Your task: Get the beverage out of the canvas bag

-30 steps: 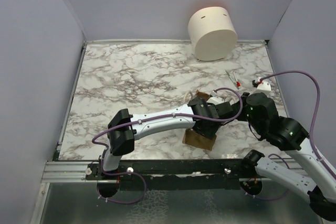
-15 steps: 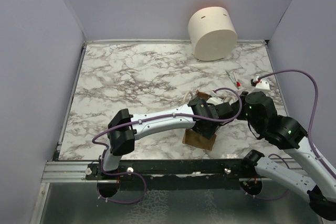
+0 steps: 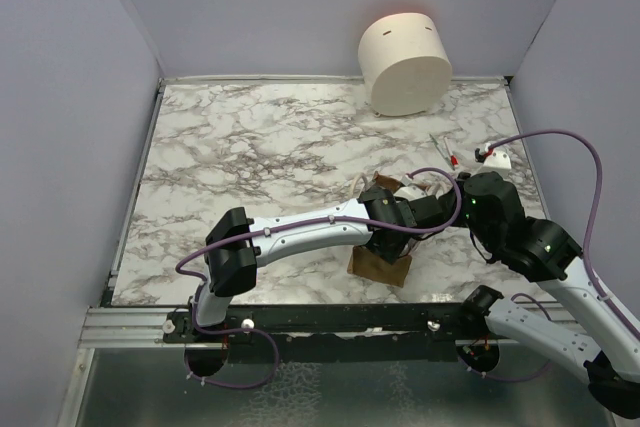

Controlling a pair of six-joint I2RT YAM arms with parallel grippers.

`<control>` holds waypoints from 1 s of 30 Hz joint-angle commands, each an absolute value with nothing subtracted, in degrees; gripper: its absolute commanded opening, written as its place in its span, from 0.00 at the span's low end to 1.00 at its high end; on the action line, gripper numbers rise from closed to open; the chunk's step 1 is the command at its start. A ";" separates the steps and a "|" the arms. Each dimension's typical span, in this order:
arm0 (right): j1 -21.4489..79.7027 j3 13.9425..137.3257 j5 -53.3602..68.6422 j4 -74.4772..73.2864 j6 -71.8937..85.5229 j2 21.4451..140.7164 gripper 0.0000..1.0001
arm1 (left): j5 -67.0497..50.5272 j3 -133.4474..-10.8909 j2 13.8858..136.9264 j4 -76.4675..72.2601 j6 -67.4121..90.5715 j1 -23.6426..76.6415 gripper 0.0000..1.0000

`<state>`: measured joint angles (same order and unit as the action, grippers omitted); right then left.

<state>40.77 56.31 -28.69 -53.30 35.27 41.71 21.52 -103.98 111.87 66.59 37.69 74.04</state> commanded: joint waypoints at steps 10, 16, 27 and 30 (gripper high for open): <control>40.87 59.06 -28.74 -50.55 35.59 41.65 0.07 | 22.24 -107.30 110.50 72.42 35.79 74.88 0.23; 40.86 58.80 -28.71 -50.88 36.02 41.14 0.07 | 23.01 -112.97 111.40 75.34 36.09 74.88 0.07; 40.87 59.83 -29.06 -52.24 36.10 41.01 0.07 | 23.64 -120.41 110.74 78.14 38.37 74.82 0.00; 40.87 59.83 -29.33 -52.62 36.04 40.79 0.07 | 23.52 -124.03 111.04 79.38 38.68 74.35 0.00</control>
